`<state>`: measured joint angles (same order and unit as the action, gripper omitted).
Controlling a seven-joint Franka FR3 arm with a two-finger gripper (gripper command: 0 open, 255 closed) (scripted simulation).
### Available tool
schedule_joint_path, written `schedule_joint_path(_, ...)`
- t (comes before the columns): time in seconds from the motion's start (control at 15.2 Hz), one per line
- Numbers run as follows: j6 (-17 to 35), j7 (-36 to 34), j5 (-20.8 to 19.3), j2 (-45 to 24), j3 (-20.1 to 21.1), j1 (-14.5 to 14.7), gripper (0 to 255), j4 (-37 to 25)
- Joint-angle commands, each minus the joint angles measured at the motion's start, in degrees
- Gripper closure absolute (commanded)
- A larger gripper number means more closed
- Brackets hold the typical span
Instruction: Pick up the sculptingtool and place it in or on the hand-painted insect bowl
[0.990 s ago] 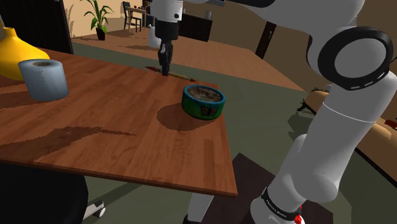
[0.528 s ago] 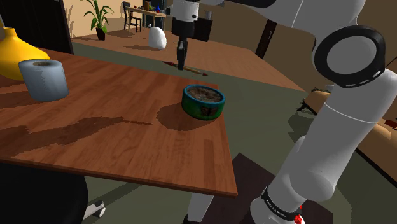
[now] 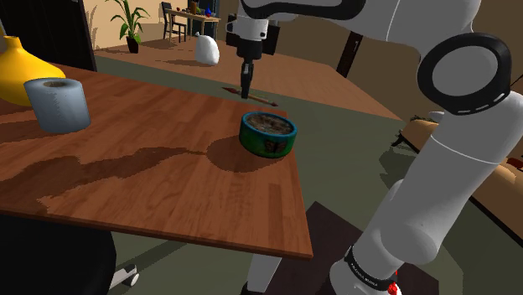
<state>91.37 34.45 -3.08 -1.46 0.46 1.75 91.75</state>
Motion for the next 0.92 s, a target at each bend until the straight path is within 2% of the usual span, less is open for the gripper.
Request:
schedule_joint_path(0.0, 1.6, 0.0, 0.0, 0.3, 0.0, 0.0, 255, 1.9)
schedule_joint_path(0.46, 7.6, -0.3, 0.0, 0.9, -0.1, -0.1, 255, 8.4)
schedule_joint_path(0.86, 7.6, -0.3, 0.0, 0.9, -0.1, -0.1, 255, 8.4)
